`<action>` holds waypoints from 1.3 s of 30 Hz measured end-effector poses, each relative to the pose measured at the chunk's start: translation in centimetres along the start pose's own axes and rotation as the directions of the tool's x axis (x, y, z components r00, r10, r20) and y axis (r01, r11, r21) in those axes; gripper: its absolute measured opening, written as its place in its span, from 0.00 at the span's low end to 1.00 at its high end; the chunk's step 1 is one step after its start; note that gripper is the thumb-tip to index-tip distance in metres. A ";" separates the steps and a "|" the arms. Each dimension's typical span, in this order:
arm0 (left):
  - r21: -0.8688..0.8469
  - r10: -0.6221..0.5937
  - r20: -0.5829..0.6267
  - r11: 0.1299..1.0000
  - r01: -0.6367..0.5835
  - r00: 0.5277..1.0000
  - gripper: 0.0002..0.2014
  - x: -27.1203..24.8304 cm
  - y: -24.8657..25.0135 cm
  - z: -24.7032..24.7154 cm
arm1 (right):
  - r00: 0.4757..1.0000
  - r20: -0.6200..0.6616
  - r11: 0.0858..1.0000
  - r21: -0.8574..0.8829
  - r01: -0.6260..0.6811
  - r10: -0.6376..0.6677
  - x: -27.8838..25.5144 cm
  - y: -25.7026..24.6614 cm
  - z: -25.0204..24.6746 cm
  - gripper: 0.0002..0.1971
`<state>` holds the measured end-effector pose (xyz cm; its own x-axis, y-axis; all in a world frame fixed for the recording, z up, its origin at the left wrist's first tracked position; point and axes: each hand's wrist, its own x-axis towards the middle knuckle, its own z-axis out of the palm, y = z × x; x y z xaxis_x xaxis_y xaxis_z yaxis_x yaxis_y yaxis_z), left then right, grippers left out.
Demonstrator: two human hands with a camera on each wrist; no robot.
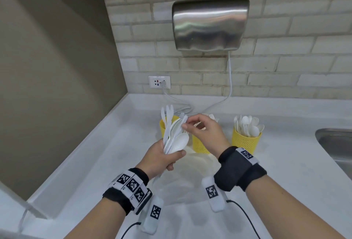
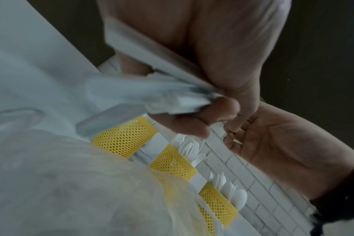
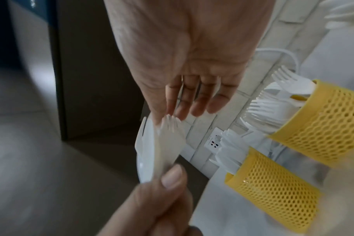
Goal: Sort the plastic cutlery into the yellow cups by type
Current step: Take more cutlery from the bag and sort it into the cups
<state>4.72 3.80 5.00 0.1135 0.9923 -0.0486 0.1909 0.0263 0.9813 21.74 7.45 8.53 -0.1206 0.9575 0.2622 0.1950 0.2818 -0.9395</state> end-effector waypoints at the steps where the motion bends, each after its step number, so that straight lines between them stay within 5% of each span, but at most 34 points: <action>1: -0.013 0.001 0.002 1.000 -0.001 1.000 0.10 -0.1 0.1 0.1 | 1.000 0.019 0.999 0.043 -0.010 0.009 0.0 0.0 -0.2 0.07; 4: -0.024 0.019 0.019 1.000 -0.019 1.000 0.09 -0.4 0.2 0.3 | 0.996 0.083 0.991 0.126 -0.054 0.044 0.2 -0.2 -0.4 0.03; 9: 0.081 0.034 -0.014 0.996 -0.032 0.999 0.11 -0.5 -0.1 0.4 | 0.998 -0.042 0.971 0.237 -0.027 0.038 0.0 -0.6 -0.3 0.02; 12: 0.093 0.053 -0.041 0.994 -0.049 0.998 0.10 -0.7 -0.2 0.7 | 0.996 -0.013 0.952 0.295 -0.076 0.084 -0.3 -0.6 0.0 0.06; 23: 0.143 0.086 -0.134 0.987 -0.067 0.987 0.09 -1.0 -1.1 0.6 | 0.991 -0.032 0.958 0.261 -0.117 0.130 1.1 -1.6 0.2 0.11; 28: 0.227 0.096 -0.145 0.972 -0.061 0.985 0.08 -0.9 -1.4 0.8 | 0.991 0.086 0.955 0.267 -0.127 0.108 1.0 -1.2 0.8 0.12; 39: 0.418 0.013 -0.249 0.903 0.096 0.968 0.12 -1.0 -1.4 -0.4 | 0.962 -0.243 0.929 0.311 0.201 -0.127 1.9 -5.8 -0.5 0.13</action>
<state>3.97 2.85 3.77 -0.1308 0.9913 0.0119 0.5913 0.0684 0.8035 20.90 7.64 14.56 0.0960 0.9003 0.4247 -0.1458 0.4347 -0.8887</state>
